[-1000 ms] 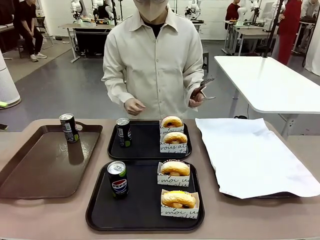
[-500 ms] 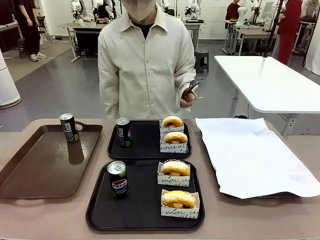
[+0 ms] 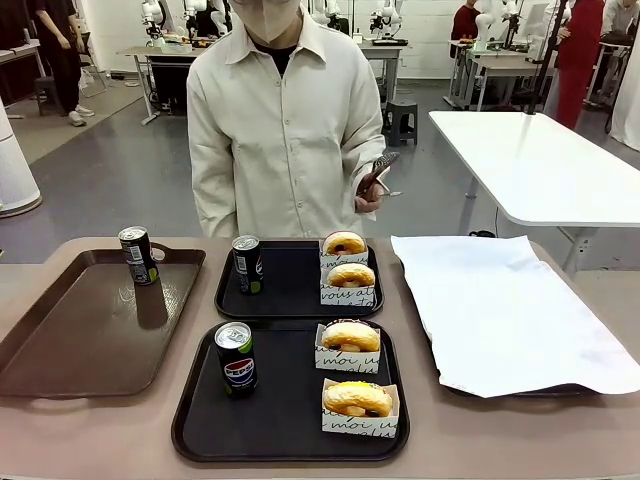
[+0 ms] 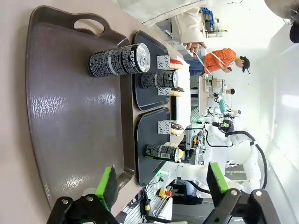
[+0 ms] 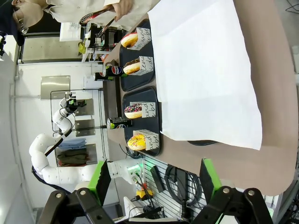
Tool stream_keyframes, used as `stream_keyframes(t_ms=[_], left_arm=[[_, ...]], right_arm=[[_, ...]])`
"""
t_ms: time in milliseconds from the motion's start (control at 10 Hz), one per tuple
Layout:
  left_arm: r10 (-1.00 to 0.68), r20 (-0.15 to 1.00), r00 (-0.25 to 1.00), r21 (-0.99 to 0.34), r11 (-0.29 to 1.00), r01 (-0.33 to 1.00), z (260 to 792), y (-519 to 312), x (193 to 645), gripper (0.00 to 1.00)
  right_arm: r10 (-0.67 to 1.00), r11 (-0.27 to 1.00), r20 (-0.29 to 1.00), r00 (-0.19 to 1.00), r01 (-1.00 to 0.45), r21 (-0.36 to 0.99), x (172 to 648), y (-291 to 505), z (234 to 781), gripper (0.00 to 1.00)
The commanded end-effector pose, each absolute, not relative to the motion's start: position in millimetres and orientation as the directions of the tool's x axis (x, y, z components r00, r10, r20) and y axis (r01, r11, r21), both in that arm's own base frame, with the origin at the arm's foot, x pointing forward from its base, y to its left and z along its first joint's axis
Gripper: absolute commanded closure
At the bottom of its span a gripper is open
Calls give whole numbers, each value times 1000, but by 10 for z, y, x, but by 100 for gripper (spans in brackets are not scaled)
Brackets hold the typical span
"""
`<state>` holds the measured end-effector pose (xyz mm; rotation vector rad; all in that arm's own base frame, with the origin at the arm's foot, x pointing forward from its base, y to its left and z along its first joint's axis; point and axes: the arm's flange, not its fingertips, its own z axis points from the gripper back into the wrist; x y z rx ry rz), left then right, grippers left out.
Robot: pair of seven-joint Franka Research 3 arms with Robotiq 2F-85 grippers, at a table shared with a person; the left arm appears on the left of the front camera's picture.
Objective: Set up donuts and drinks on trays.
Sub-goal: Pick up one Pepsi coke from the Handle tray and place it on the Flat Tray without a Pepsi coke.
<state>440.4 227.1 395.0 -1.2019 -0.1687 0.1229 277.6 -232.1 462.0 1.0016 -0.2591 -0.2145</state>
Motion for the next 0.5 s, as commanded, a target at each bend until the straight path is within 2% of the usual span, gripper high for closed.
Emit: stream_keyframes(t_ms=[0,400], left_arm=[[183,72,980,-932,361,1,3951,2266,4401,0],[183,72,980,-932,361,1,3951,2266,4401,0]], right_arm=[[-291,512,127,948,42,858,2786,-2323,4627,0],[-291,512,127,948,42,858,2786,-2323,4627,0]])
